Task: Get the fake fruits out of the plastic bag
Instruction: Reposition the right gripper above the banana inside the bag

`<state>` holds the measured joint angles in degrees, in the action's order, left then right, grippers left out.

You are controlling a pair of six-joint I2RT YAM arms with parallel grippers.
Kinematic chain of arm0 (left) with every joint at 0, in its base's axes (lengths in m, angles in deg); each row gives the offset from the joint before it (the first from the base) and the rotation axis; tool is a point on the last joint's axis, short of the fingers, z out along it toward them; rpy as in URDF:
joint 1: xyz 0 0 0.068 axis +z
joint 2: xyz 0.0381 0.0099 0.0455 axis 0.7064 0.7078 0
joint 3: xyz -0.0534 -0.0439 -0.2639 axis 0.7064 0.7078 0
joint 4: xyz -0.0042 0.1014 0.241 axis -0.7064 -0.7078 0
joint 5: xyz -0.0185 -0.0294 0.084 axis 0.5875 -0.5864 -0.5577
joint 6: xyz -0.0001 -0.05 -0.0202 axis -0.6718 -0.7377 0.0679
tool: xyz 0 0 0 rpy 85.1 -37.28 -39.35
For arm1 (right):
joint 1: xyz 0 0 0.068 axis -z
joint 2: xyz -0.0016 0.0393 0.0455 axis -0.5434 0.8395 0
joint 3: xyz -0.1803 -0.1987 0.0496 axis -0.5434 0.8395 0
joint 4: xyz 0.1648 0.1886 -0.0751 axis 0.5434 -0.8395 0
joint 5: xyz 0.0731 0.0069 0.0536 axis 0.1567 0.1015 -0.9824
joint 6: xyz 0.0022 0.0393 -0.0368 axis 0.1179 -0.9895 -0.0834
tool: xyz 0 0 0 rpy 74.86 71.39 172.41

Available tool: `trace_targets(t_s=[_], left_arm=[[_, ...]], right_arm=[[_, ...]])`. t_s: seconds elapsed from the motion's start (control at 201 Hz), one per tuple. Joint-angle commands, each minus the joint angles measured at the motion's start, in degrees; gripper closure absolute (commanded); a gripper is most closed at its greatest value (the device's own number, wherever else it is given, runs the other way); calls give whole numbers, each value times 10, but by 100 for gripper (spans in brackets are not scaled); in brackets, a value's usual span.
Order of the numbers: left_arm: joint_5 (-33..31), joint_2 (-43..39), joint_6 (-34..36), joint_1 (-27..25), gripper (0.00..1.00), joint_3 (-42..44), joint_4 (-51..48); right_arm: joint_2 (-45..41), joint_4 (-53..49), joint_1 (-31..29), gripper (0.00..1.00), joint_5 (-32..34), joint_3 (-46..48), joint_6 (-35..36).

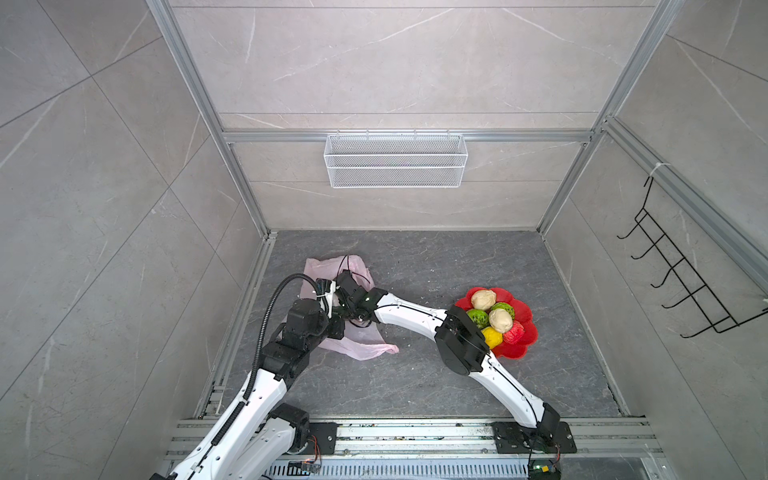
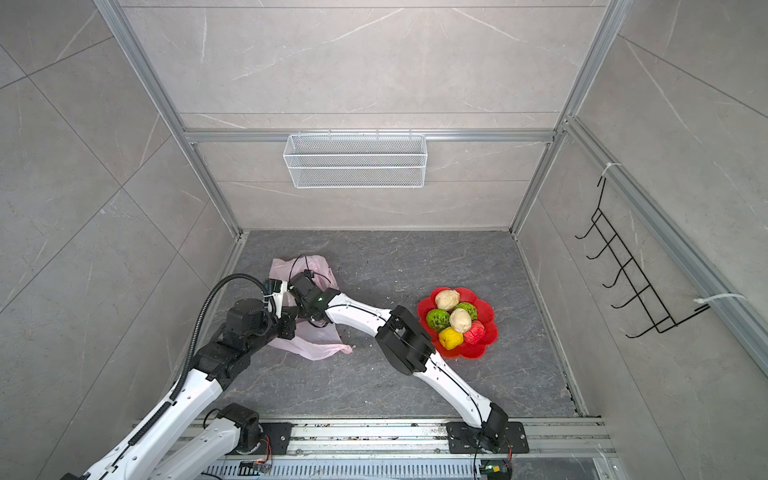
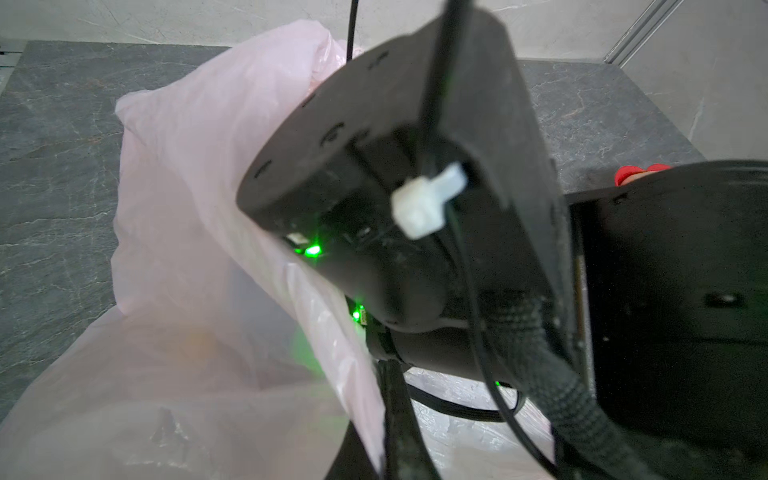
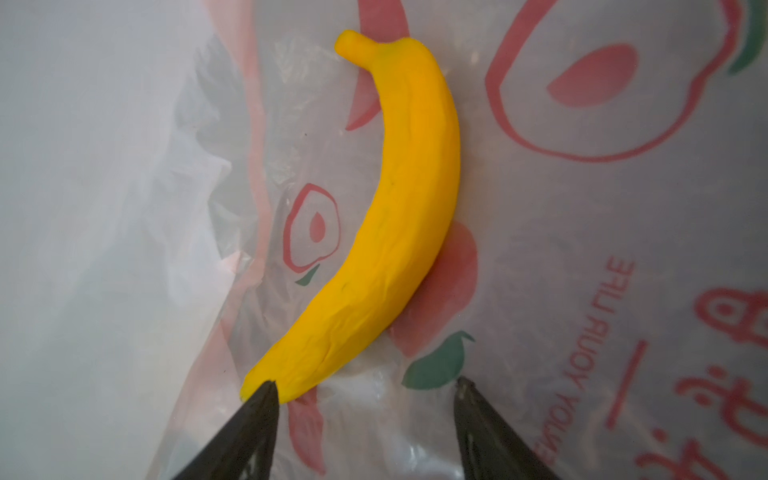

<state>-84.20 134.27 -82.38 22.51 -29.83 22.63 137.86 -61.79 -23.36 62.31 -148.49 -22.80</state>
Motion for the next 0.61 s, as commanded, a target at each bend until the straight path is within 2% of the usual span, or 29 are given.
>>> trace_targets(t_s=[0.0,0.343,0.458,0.602], left_arm=[[45,-15,-15,2,99,6,51],[117,-46,-9,2,100,7,72],[110,-55,-2,2,100,0,54],[98,-72,4,2,100,-6,33]], right_arm=[[35,-8,3,31,13,-29,-39],[42,3,3,33,15,-34,-58],[37,-2,3,42,14,-26,-57],[13,15,8,59,19,18,-55]])
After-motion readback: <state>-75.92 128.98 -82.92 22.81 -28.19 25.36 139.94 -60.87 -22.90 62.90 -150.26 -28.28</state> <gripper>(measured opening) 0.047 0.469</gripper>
